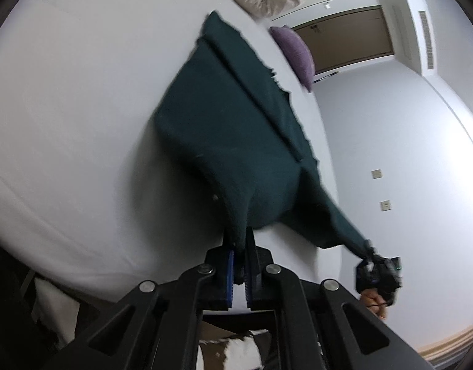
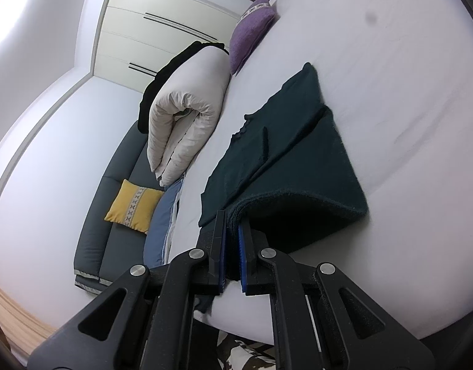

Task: Fold small clothes

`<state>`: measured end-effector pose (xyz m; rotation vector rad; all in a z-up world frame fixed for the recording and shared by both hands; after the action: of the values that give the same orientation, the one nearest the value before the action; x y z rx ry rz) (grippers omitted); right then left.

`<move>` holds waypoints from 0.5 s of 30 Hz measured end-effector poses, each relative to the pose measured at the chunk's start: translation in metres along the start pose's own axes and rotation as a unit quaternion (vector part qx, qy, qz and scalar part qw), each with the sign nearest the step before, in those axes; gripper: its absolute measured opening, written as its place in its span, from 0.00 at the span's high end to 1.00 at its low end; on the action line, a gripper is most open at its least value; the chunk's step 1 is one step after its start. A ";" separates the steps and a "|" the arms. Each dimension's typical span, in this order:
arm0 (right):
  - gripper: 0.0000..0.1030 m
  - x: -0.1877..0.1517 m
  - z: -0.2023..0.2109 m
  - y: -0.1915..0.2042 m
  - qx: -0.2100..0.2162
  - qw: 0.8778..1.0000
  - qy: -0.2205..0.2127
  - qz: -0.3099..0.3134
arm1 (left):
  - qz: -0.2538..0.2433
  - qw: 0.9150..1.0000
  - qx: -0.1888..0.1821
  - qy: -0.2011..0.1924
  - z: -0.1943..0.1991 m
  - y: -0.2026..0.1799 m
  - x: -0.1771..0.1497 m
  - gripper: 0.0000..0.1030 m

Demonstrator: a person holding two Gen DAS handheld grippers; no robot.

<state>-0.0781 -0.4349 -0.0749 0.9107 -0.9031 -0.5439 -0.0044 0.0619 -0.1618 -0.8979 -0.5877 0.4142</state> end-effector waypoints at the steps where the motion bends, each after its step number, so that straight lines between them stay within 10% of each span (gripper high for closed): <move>1: 0.95 0.001 0.002 -0.001 -0.005 1.000 -0.001 0.004 | 0.004 1.000 -0.010 -0.006 0.012 -0.005 0.005 0.94; 15: 0.95 0.012 0.032 0.015 0.020 0.999 -0.029 -0.022 | 0.087 0.985 -0.117 -0.092 0.072 -0.042 0.091 0.94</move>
<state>-0.0978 -0.4498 -0.0471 0.9570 -0.9501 -0.5949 0.0235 0.1332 -0.0646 -1.1477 -0.7411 0.5987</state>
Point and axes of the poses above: each gripper's, at about its wrist camera, not at the fingertips, and z roughly against the way its jaws point, y to its left, x to its top, the point moved 10 cm from there along -z, roughly the way its jaws point, and after that the axes turned 12 degrees about -y, right-handed, at the moved point
